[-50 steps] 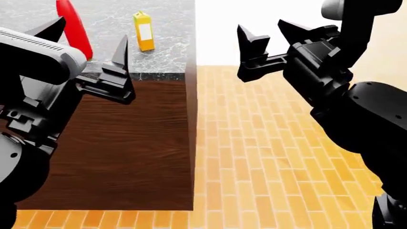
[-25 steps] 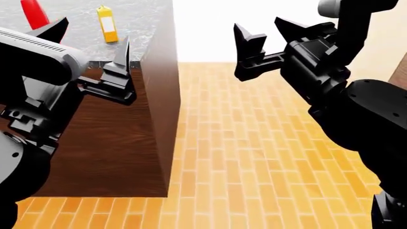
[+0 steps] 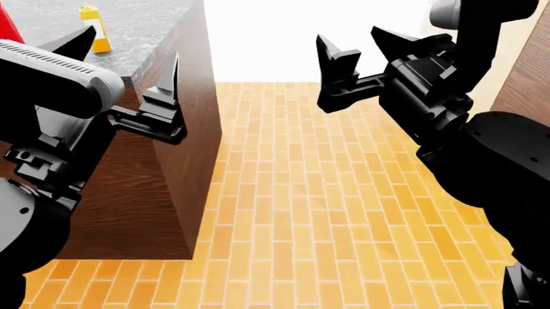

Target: Move the drinks to the dining counter.

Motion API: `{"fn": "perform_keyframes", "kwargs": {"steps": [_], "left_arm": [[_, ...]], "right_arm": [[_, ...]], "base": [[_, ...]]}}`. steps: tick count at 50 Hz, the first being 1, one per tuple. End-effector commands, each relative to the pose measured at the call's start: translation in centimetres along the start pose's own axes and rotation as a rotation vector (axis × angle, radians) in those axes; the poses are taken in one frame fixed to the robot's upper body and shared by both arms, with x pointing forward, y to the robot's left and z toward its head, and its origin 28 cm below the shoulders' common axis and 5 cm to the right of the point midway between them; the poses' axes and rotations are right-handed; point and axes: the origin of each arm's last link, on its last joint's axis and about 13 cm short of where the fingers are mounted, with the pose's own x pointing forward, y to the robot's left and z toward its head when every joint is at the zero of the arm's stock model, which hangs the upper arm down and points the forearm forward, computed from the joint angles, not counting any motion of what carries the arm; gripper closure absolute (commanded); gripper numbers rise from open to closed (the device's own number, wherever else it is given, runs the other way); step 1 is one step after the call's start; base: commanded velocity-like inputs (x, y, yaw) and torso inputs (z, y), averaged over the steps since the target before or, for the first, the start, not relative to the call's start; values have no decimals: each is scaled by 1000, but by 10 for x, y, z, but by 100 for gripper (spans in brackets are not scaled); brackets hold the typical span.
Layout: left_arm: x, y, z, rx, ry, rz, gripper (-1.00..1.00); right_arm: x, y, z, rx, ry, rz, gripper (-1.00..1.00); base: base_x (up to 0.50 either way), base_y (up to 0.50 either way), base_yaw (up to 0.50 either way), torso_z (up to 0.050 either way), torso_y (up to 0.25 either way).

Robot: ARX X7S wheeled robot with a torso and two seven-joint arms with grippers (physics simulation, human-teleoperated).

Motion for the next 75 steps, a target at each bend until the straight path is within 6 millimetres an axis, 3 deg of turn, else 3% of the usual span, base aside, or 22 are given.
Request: {"fn": "perform_keyframes", "kwargs": {"steps": [1,75], "left_arm": [[0,-1,0,2,0,-6,-100],[1,-1,6,6,-17,-22,-100]], "right_arm": [[-2,0,-1,4,0,-2,-100],[1,1,2,1,4,-8,-100]], "base": [[2,-500,0,0,0],[2,-500,0,0,0]]}}
